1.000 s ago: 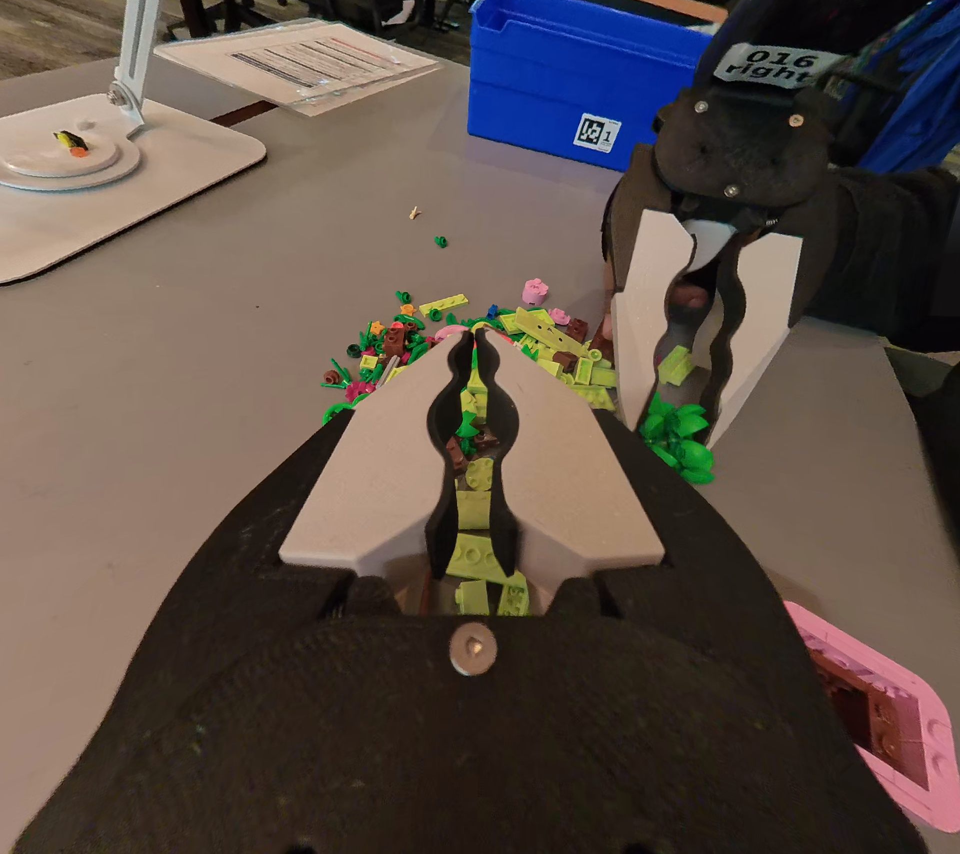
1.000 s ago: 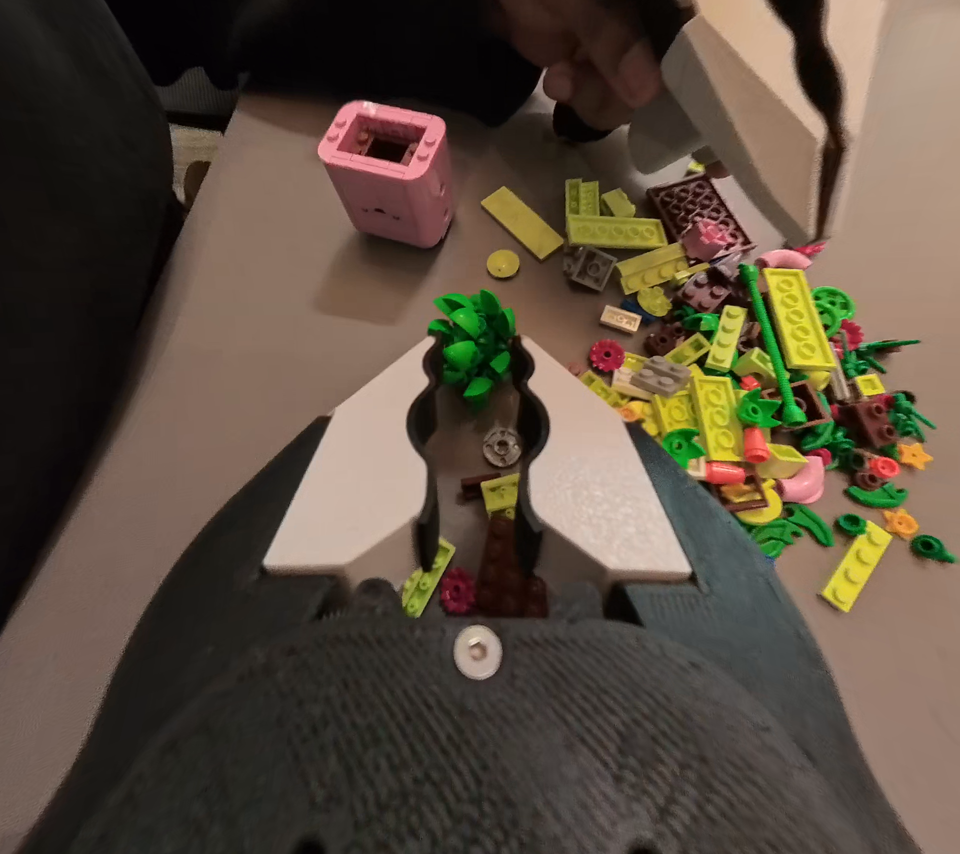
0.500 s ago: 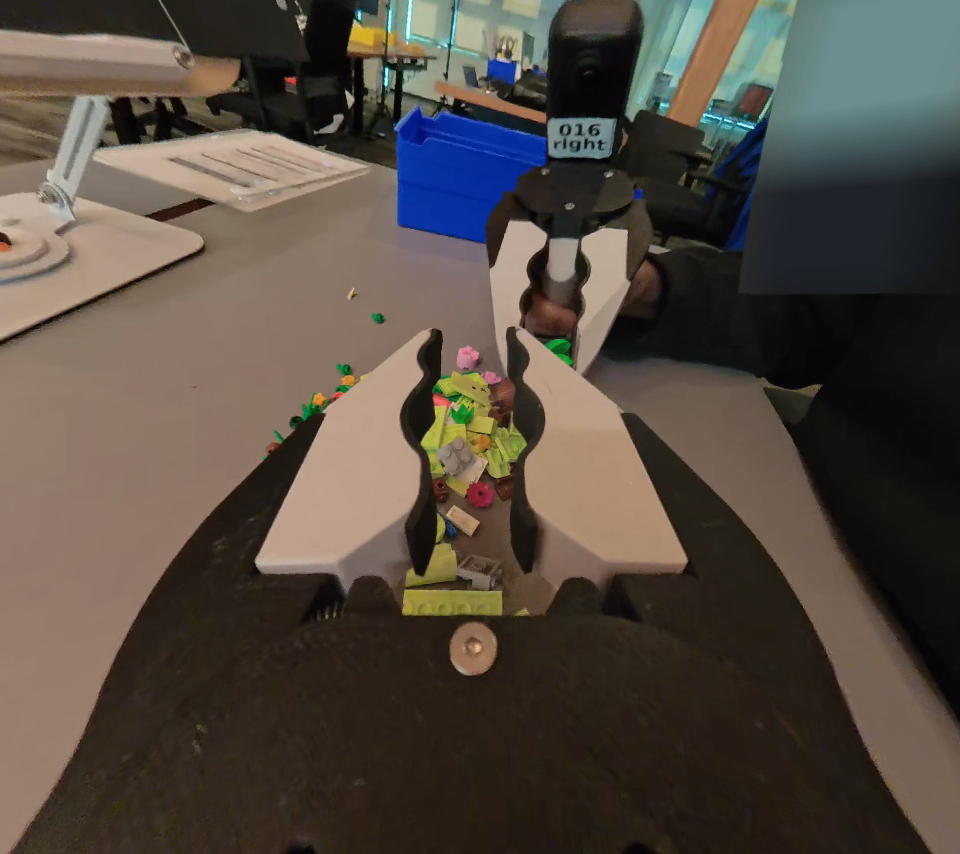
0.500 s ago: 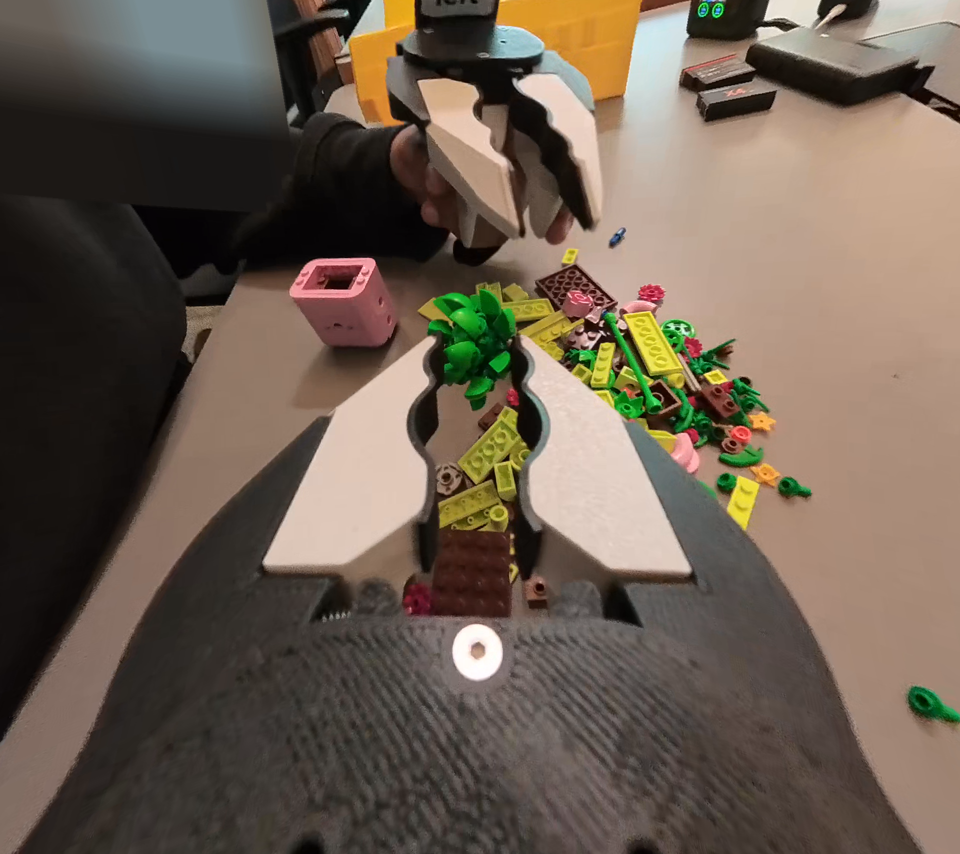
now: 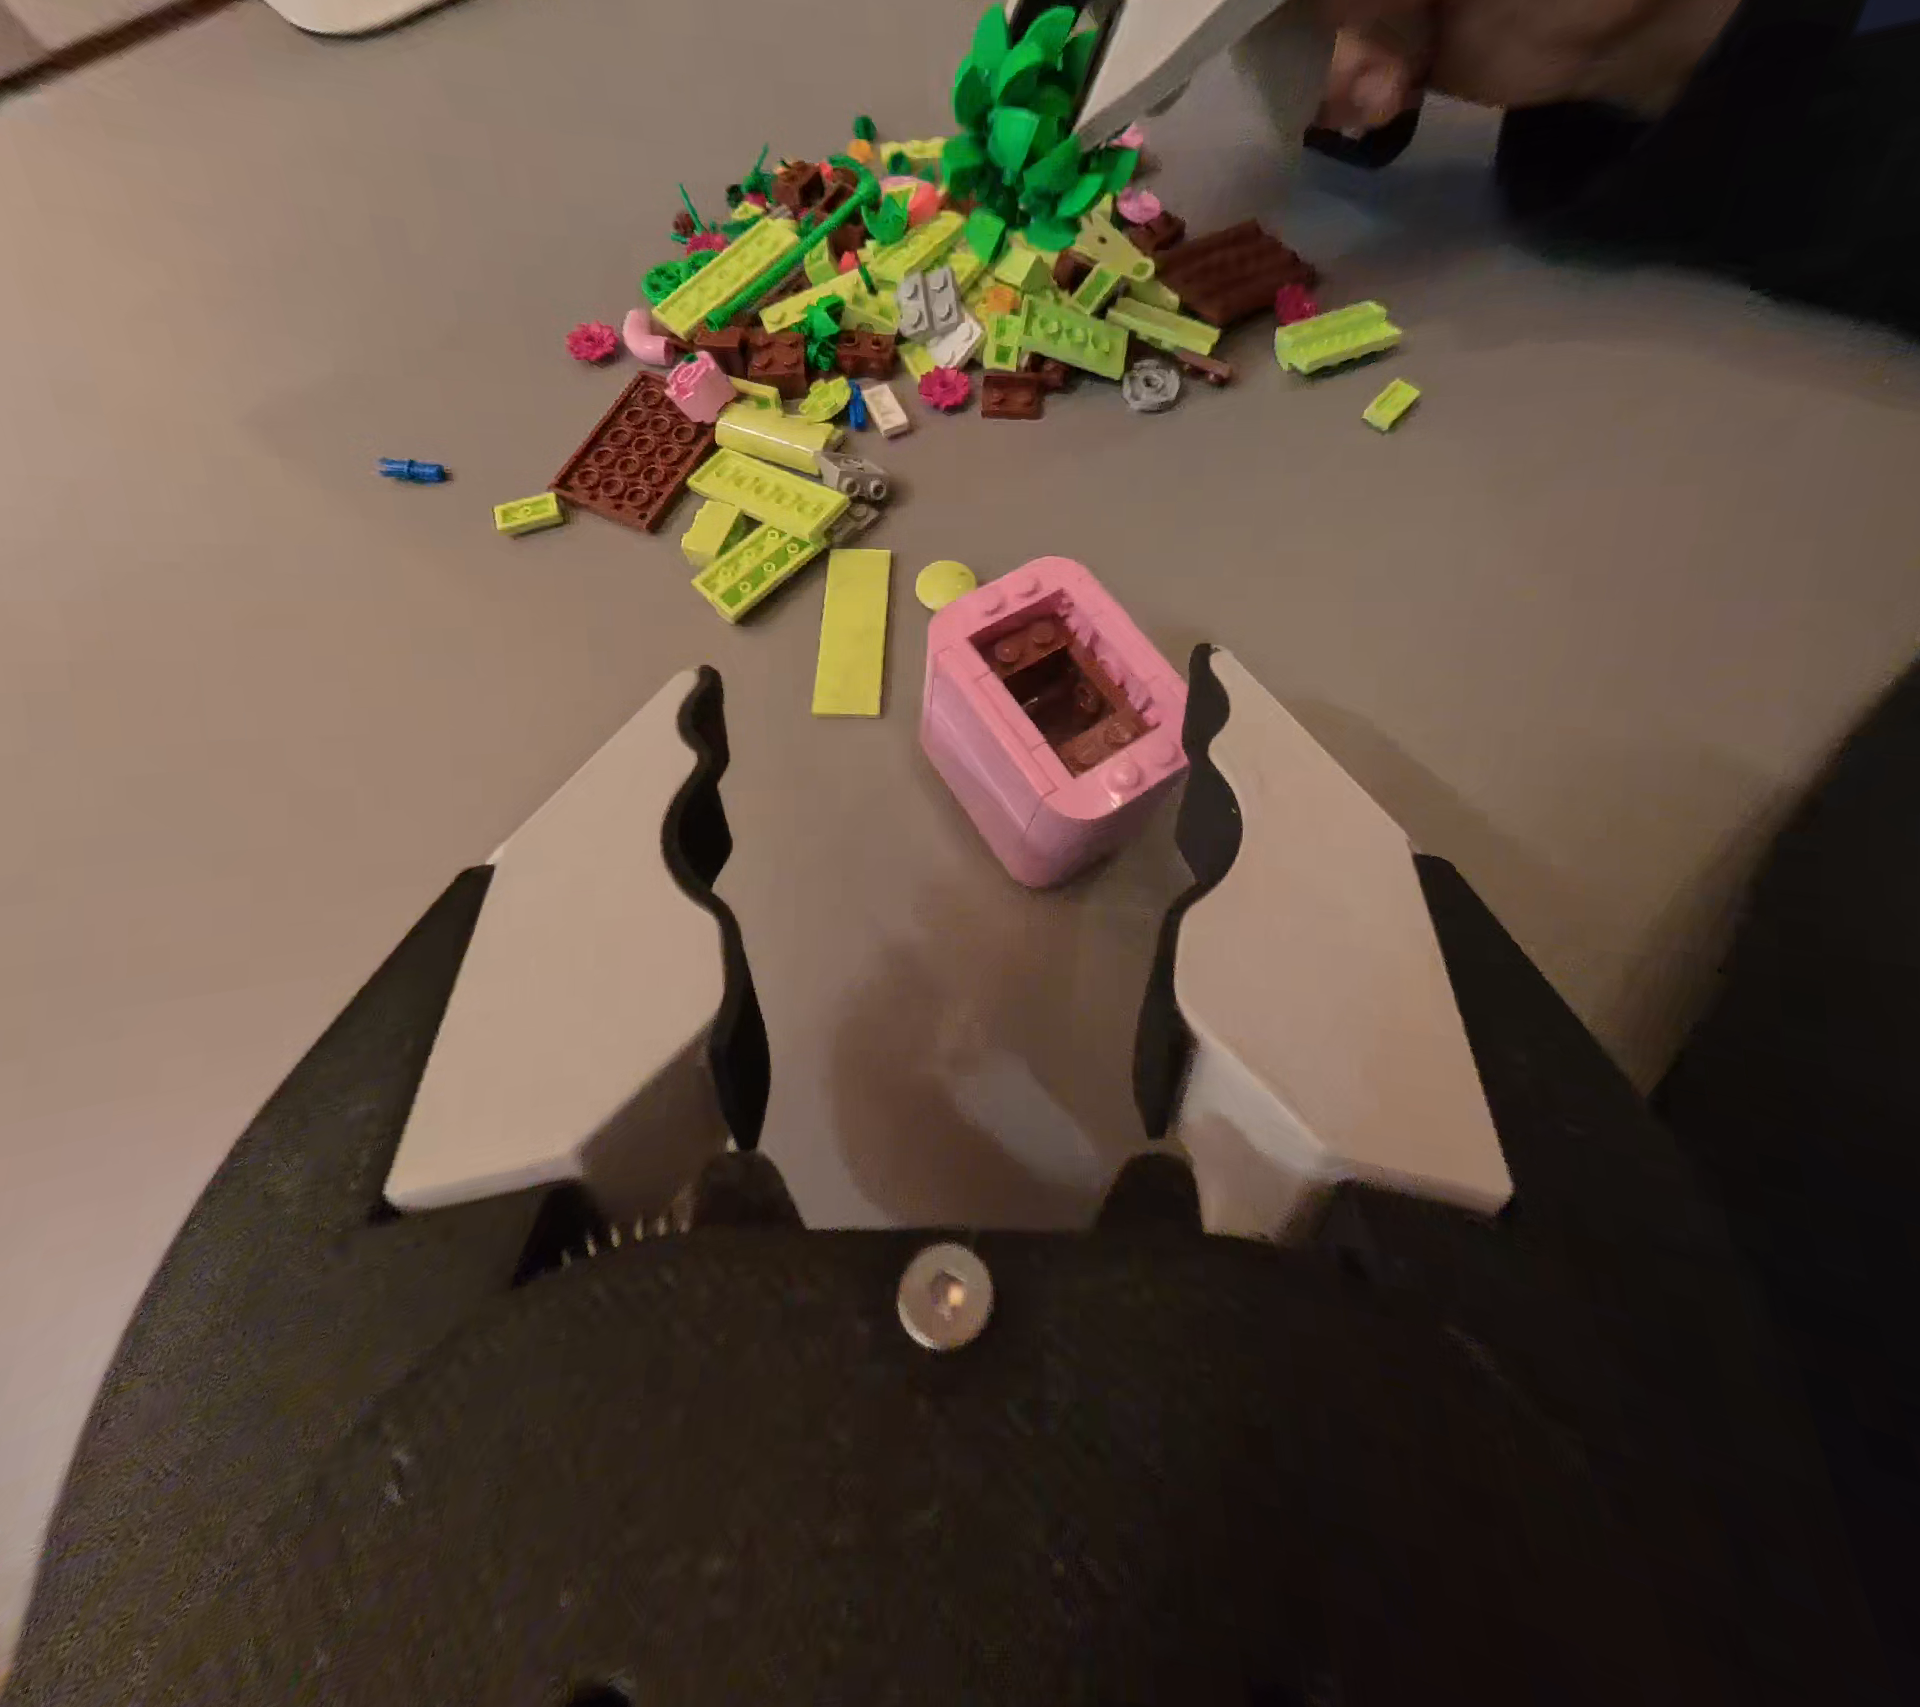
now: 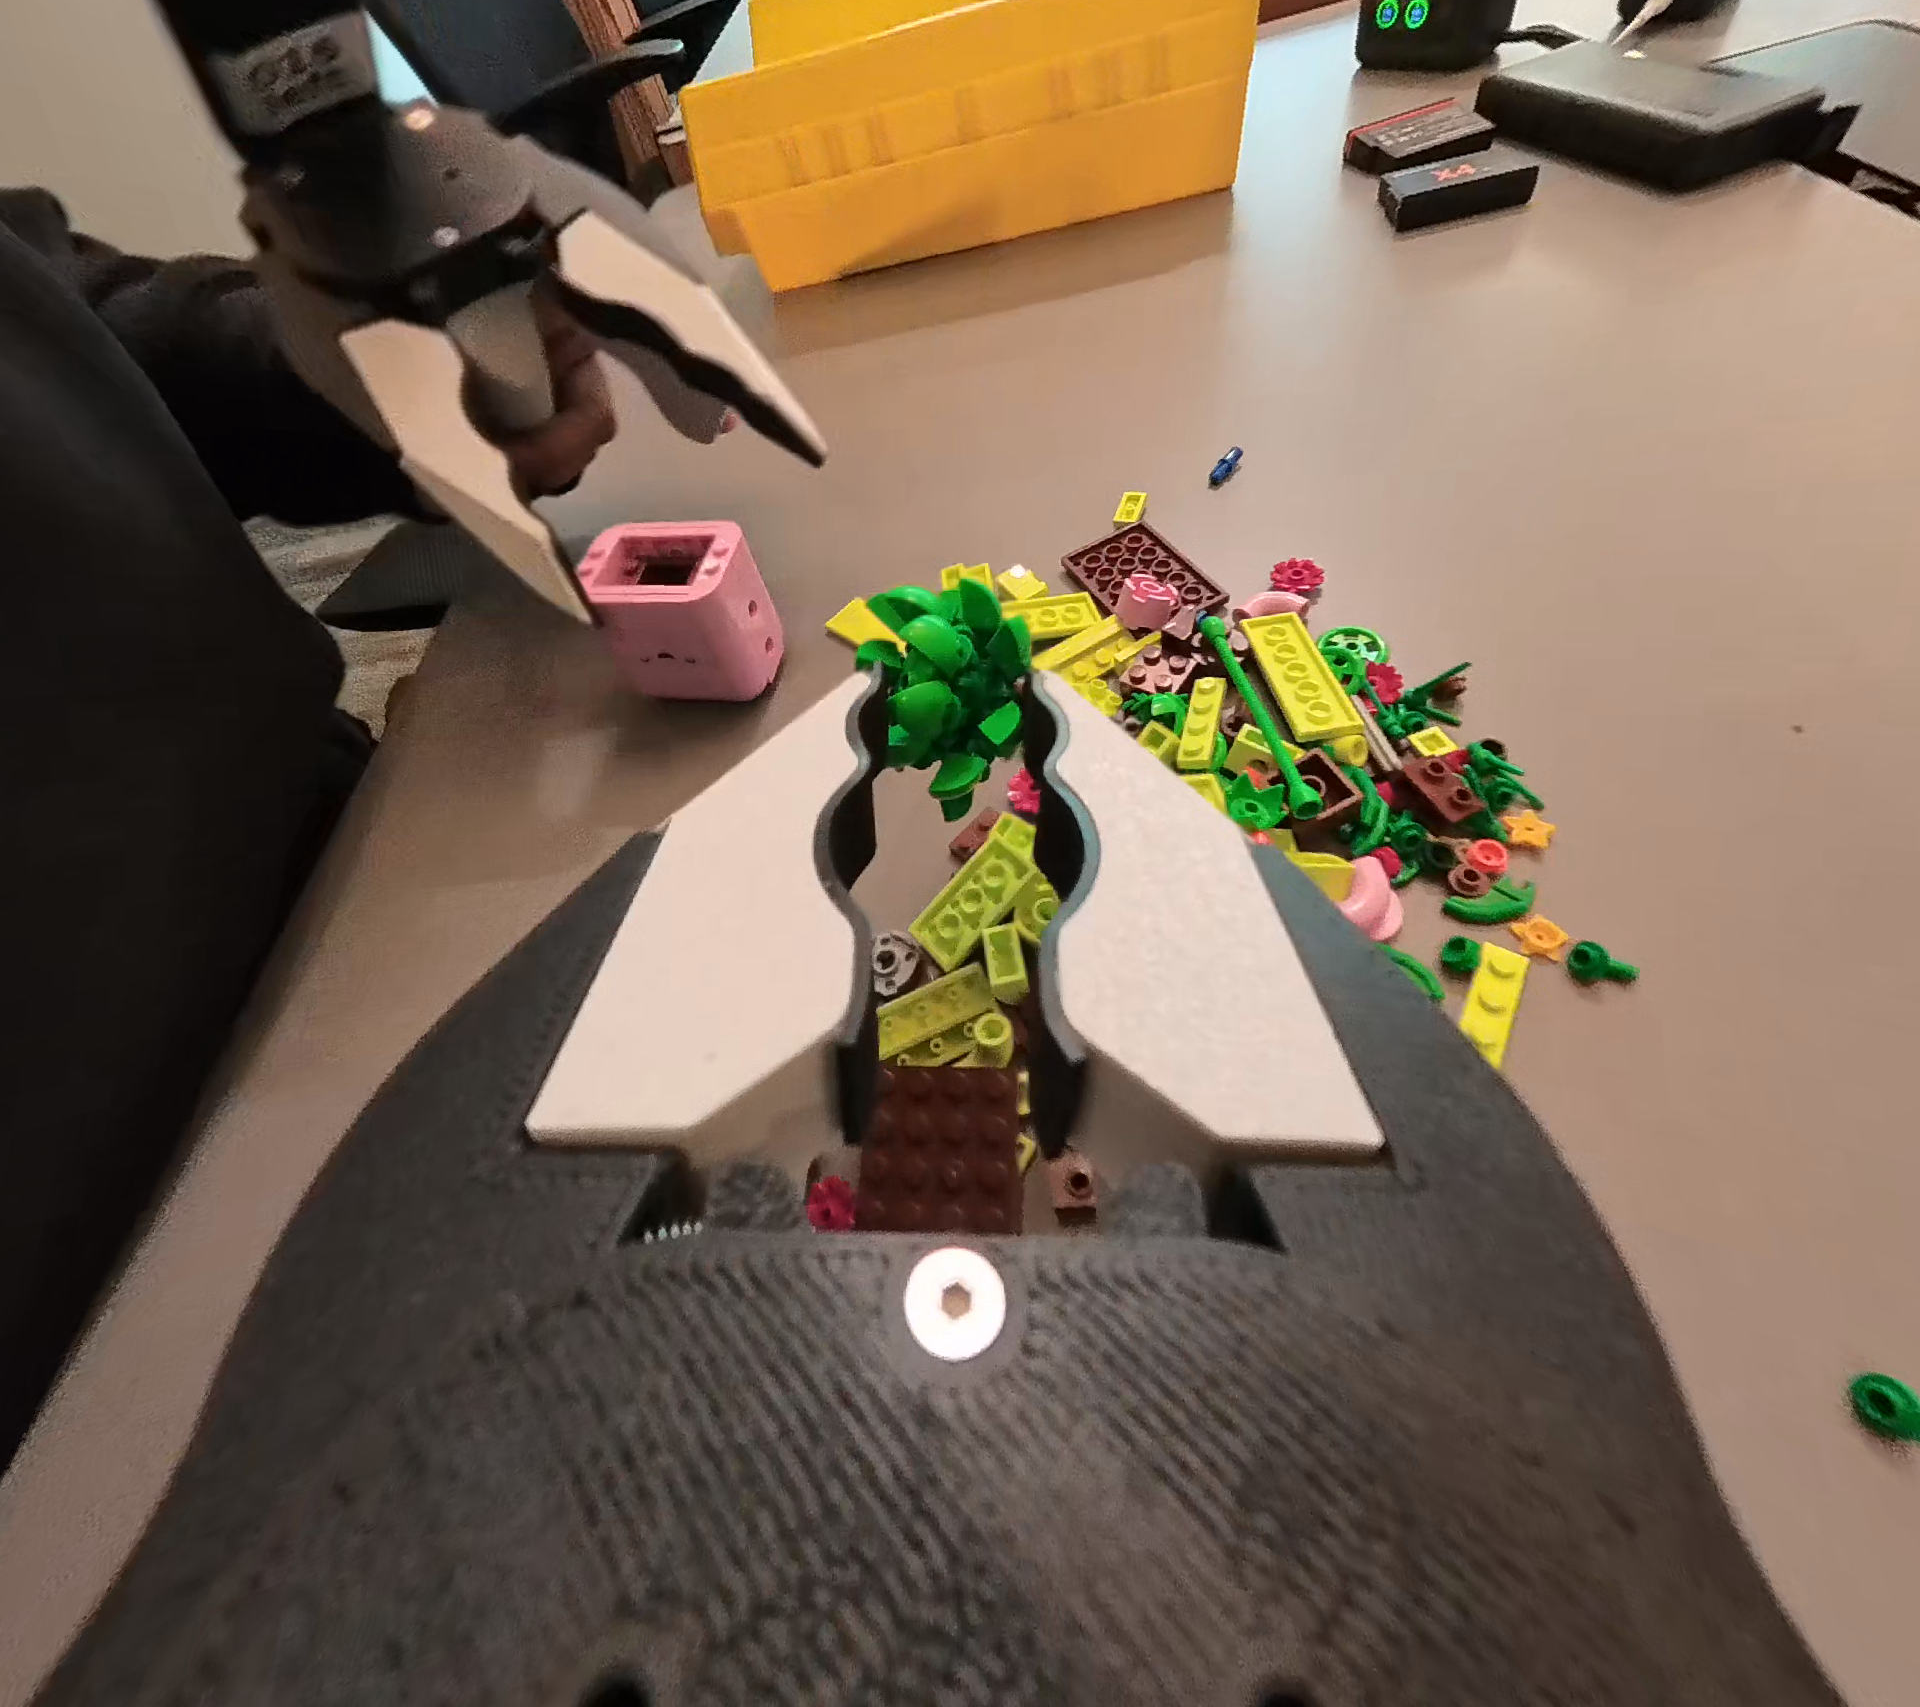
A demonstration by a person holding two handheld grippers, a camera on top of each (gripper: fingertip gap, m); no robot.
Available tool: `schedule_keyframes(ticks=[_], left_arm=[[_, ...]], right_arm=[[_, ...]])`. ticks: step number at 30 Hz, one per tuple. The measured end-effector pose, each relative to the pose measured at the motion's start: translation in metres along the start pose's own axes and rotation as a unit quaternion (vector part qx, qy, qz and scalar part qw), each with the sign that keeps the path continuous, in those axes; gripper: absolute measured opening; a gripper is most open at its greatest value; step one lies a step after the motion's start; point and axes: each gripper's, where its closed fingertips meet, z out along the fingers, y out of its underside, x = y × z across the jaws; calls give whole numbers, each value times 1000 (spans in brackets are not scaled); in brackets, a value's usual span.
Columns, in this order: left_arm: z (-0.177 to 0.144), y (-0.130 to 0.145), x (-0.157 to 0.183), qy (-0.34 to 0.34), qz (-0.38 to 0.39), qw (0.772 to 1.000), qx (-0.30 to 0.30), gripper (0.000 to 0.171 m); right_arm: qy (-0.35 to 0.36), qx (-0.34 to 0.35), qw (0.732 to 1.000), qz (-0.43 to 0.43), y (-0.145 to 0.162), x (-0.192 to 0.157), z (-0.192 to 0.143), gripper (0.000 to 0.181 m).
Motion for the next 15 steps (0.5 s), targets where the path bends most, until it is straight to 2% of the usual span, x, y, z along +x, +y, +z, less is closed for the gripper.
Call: schedule_keyframes(ticks=[1, 3, 4, 6, 8, 10, 15], left_arm=[[0, 0, 5, -11, -3, 1000, 9, 81], [3, 0, 23, 12, 1, 1000, 15, 57], [7, 4, 29, 22, 9, 1000, 4, 56], [9, 5, 25, 12, 13, 1000, -1, 52], [5, 3, 11, -11, 13, 1000, 9, 25], [-2, 2, -12, -49, 20, 998, 24, 21], [-10, 16, -70, -121, 18, 993, 0, 23]], right_arm=[[1, -2, 1000, -1, 1, 0, 1, 22], [5, -2, 1000, -3, 2, 1, 2, 22], [7, -1, 1000, -2, 2, 2, 2, 22], [12, 4, 1000, -4, -1, 2, 0, 22], [19, 9, 1000, -8, -4, 4, -3, 22], [22, 12, 1000, -10, -6, 4, -4, 22], [25, 14, 999, -15, -7, 3, -4, 22]])
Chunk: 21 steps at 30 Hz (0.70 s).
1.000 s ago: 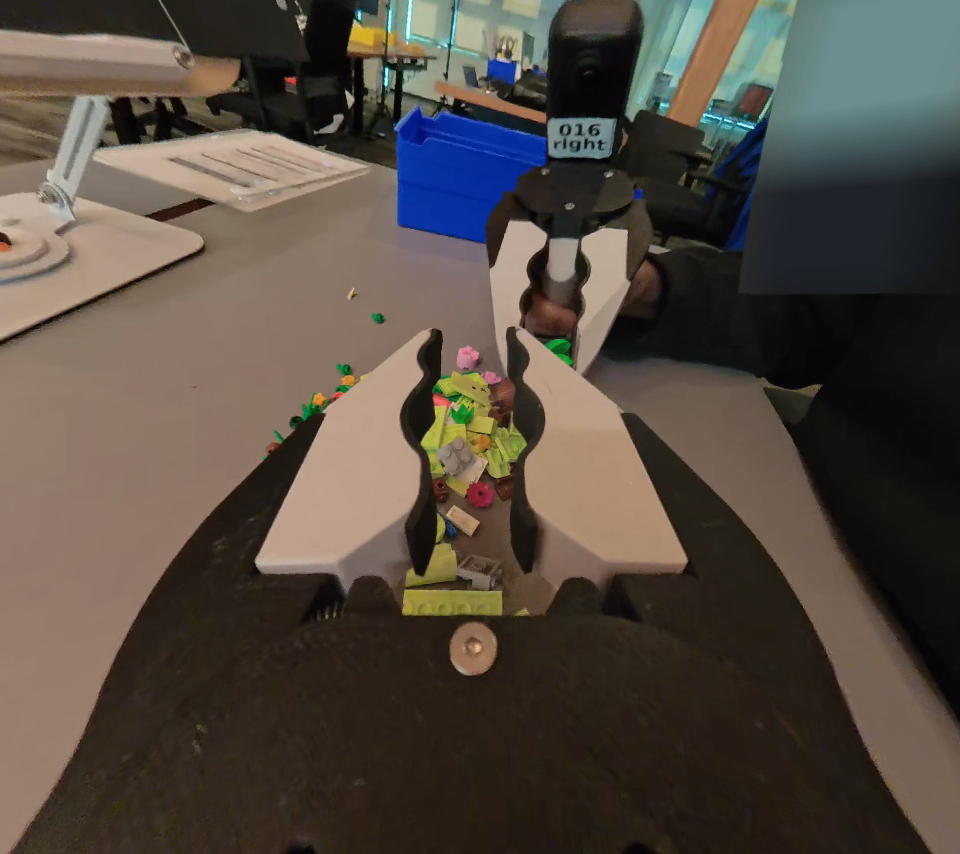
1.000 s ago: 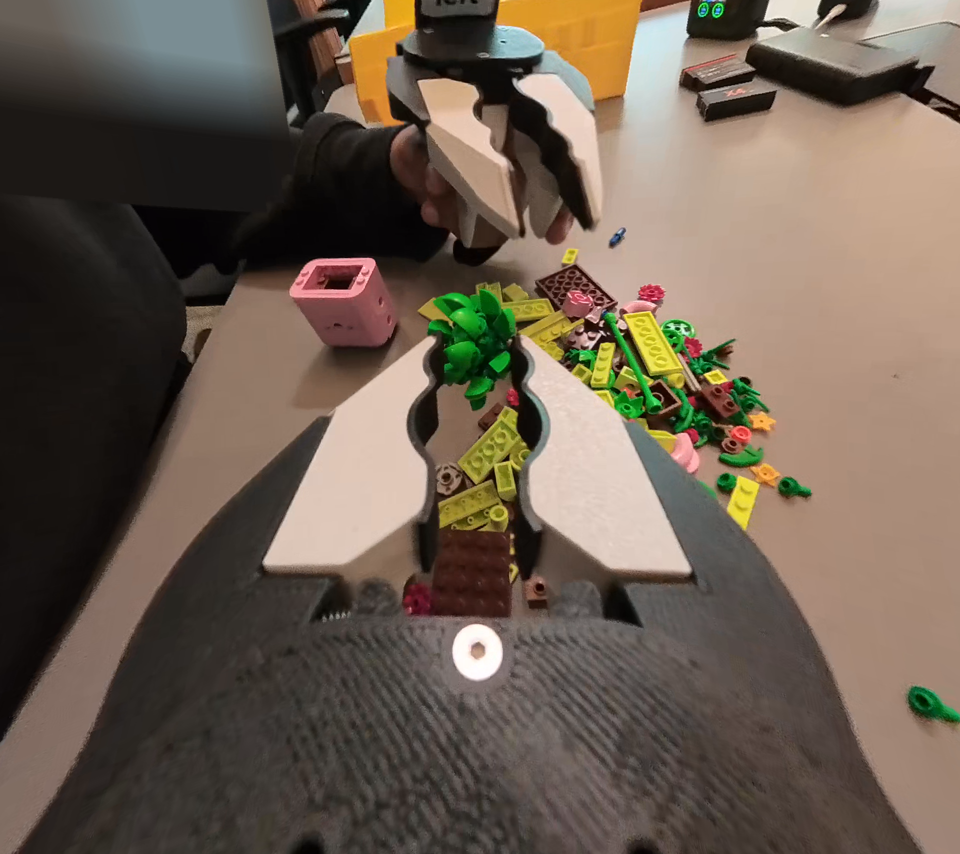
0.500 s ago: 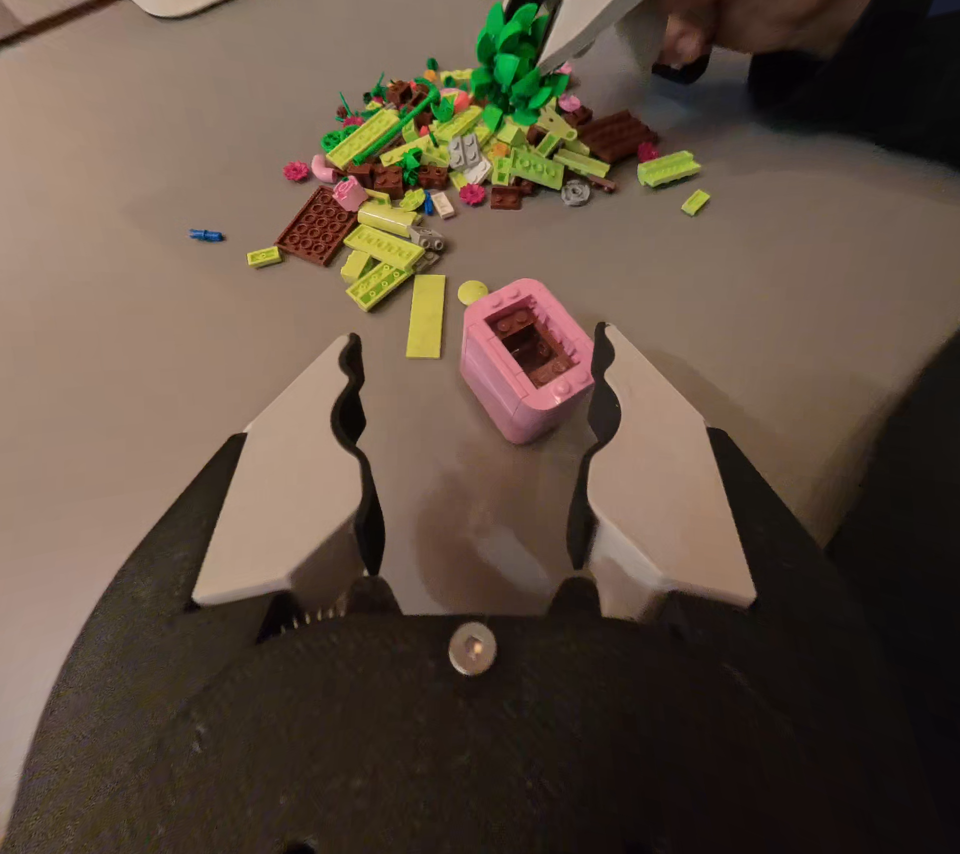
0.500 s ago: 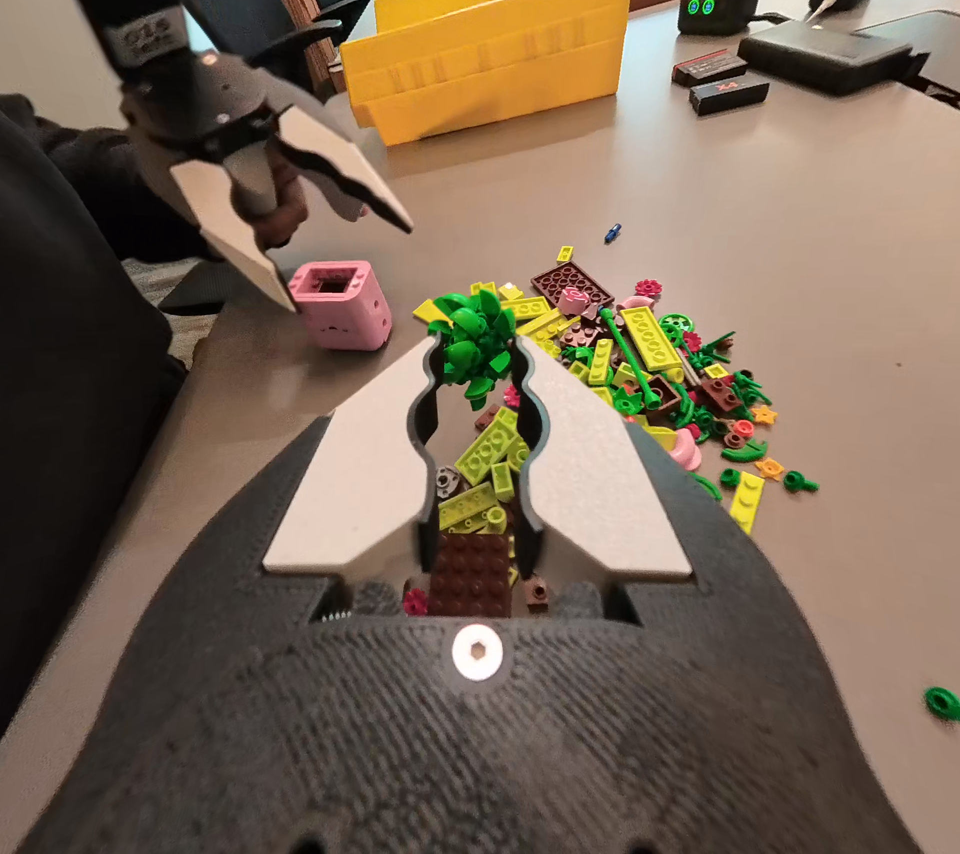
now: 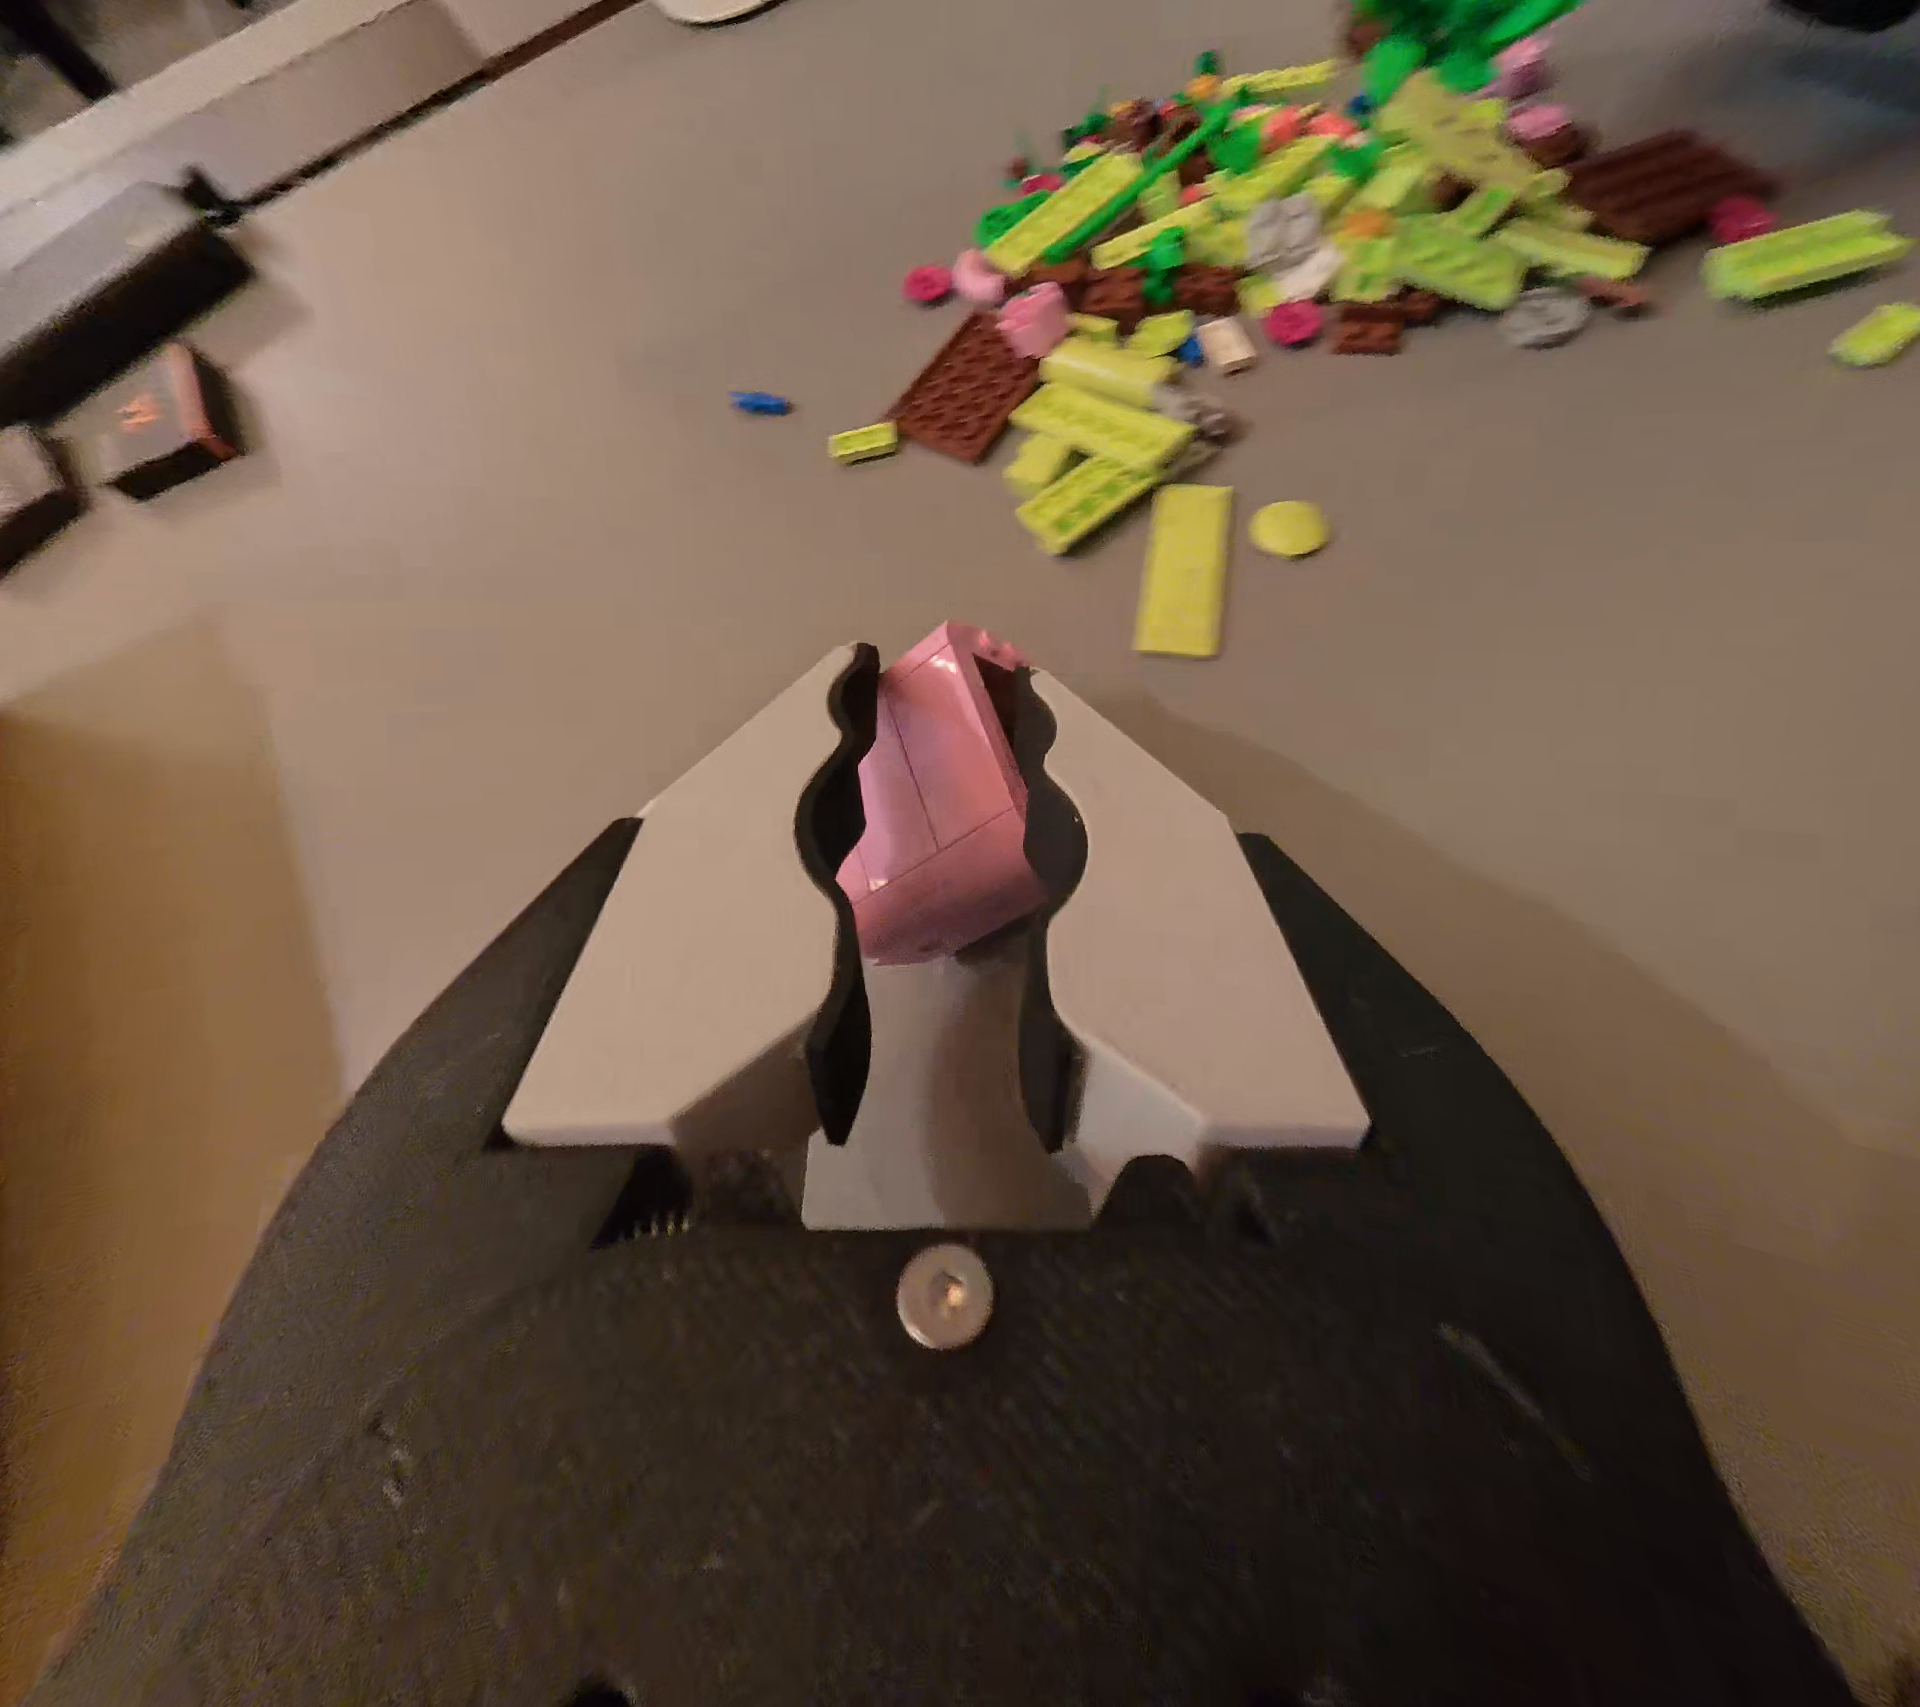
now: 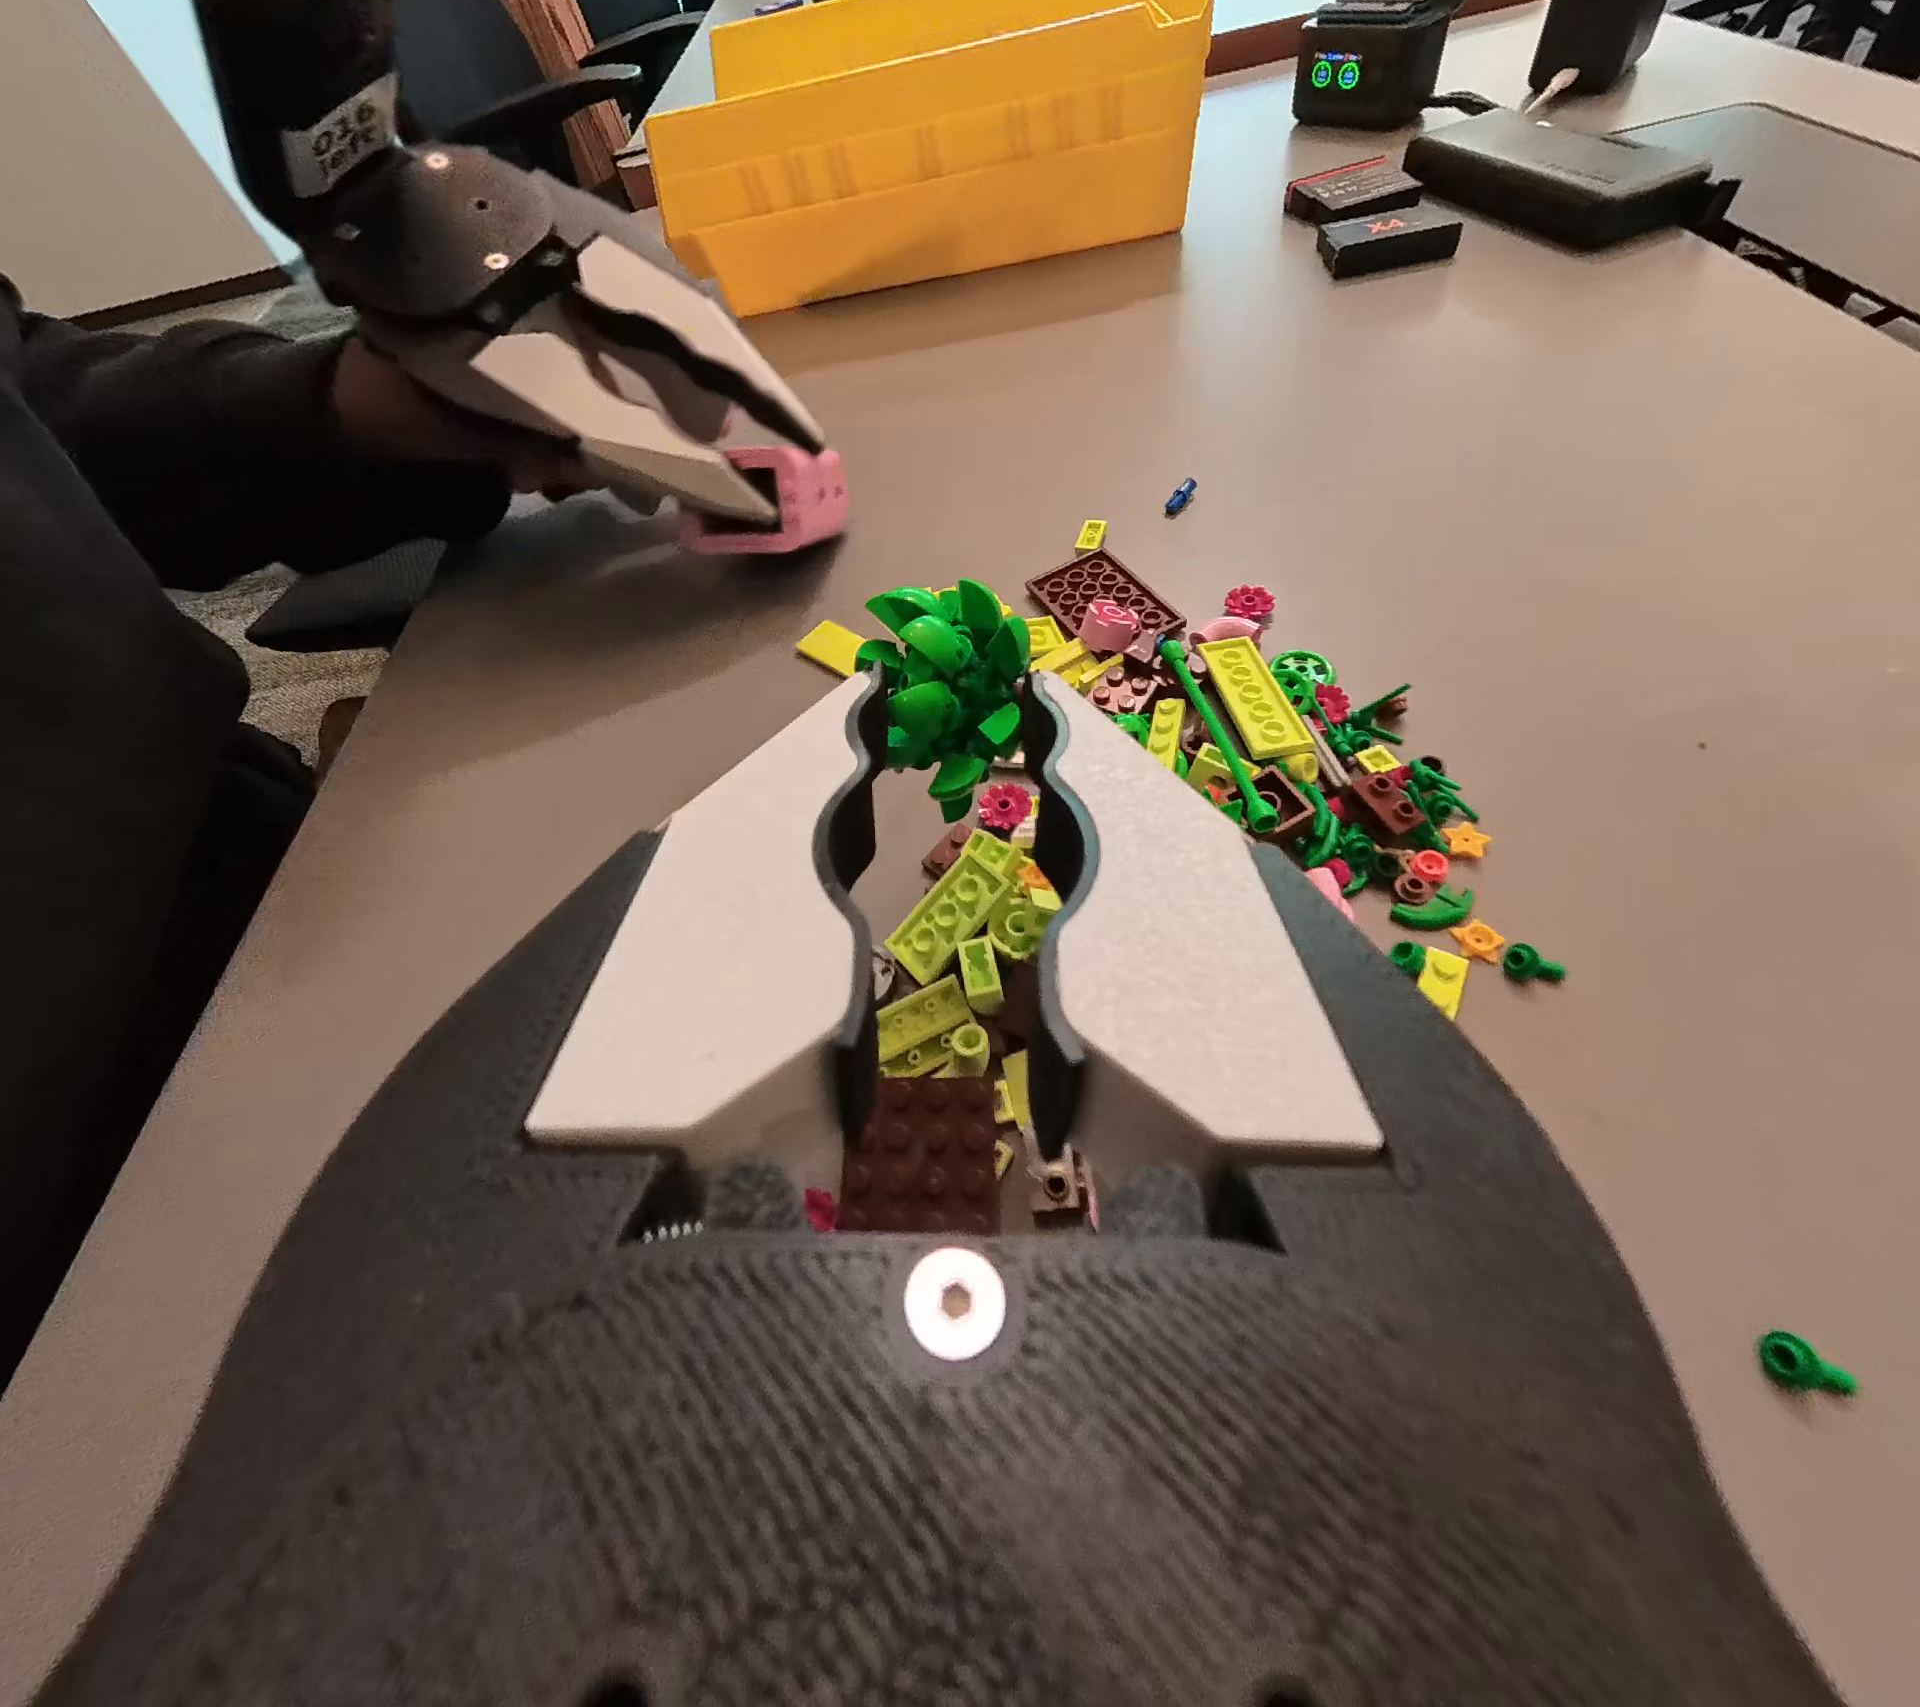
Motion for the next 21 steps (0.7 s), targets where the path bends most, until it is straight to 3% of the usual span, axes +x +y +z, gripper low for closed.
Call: schedule_keyframes(ticks=[8, 12, 14, 17, 21], left_arm=[[27, 12, -79, -95, 46, 994, -42, 22], [40, 13, -115, -120, 46, 990, -60, 28], [41, 7, -118, -108, 14, 992, -62, 44], [33, -41, -91, -66, -4, 998, 23, 55], [43, -96, 1, 98, 44, 989, 105, 68]], right_arm=[[13, 7, 1000, -13, -7, 1, -5, 22], [20, 10, 1000, -17, -9, 2, -8, 22], [22, 10, 1000, -18, -10, 3, -9, 22], [28, 9, 999, -14, -9, 6, -10, 22], [21, 0, 1000, 12, -3, 9, -9, 22]])
